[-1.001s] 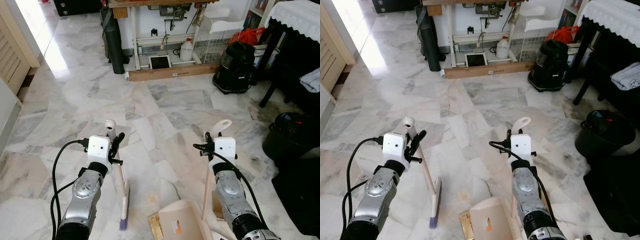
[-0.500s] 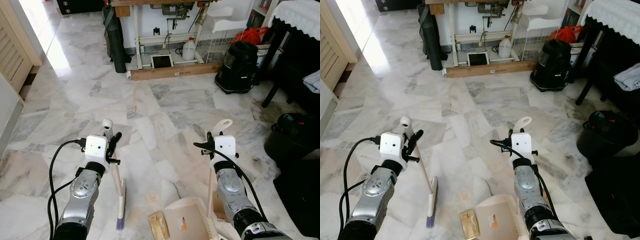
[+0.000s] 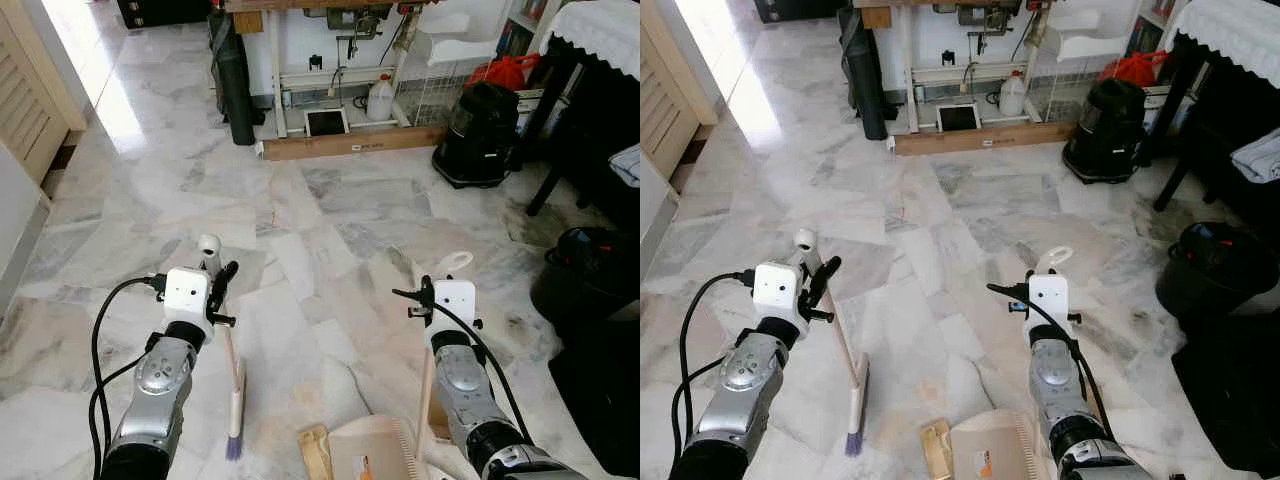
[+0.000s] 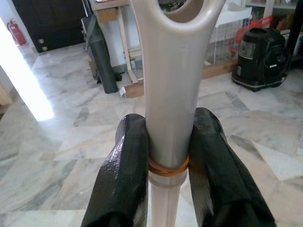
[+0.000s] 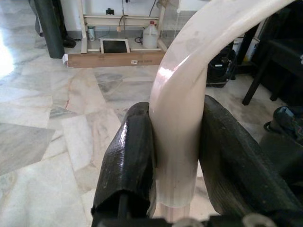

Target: Sweep floor

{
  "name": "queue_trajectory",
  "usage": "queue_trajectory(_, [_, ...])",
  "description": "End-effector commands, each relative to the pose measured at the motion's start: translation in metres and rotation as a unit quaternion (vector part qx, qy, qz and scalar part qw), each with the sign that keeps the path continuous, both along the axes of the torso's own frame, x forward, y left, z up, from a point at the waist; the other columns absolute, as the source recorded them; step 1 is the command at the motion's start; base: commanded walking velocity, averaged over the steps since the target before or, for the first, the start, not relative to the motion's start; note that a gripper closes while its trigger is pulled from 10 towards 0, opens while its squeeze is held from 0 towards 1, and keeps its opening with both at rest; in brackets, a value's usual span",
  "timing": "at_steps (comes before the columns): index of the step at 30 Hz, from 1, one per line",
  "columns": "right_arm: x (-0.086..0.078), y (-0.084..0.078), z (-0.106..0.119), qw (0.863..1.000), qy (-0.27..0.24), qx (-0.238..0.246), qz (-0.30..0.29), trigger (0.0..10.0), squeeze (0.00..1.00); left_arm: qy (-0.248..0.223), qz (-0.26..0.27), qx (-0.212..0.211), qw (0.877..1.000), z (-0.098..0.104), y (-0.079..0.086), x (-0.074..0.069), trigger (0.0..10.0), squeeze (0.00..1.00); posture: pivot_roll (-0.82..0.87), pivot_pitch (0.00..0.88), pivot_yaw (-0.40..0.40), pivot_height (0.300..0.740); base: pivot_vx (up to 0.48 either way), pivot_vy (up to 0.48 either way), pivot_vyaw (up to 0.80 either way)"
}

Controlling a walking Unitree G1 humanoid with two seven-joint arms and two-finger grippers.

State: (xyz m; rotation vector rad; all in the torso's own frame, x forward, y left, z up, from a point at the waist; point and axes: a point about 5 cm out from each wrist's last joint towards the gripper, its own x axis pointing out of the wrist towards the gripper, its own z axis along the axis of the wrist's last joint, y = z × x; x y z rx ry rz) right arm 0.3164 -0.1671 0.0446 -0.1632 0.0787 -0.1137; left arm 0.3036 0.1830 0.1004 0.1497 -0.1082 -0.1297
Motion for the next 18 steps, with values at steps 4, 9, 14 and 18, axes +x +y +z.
queue_trajectory(4, [0.004,-0.004,0.006,1.0,-0.015,0.011,-0.011,10.0,0.0,-0.032,0.002,0.009,0.999,0.013,0.004,0.001,10.0,0.0,0.03,0.077,0.032,0.74,0.0,0.0,0.0])
queue_trajectory(9, [0.012,-0.019,0.019,0.999,-0.038,0.007,-0.037,10.0,0.0,-0.038,0.005,0.008,0.999,0.015,0.005,0.001,10.0,0.0,0.03,0.075,0.033,0.74,0.0,0.0,0.0])
queue_trajectory(14, [0.013,-0.026,0.022,0.998,-0.04,0.003,-0.048,10.0,0.0,-0.04,0.005,0.007,0.999,0.015,0.005,0.001,10.0,0.0,0.04,0.074,0.035,0.74,0.0,0.0,0.0])
queue_trajectory(18, [0.012,-0.028,0.022,0.997,-0.044,0.004,-0.056,10.0,0.0,-0.041,0.004,0.006,0.999,0.015,0.005,0.0,10.0,0.0,0.04,0.077,0.037,0.74,0.0,0.0,0.0])
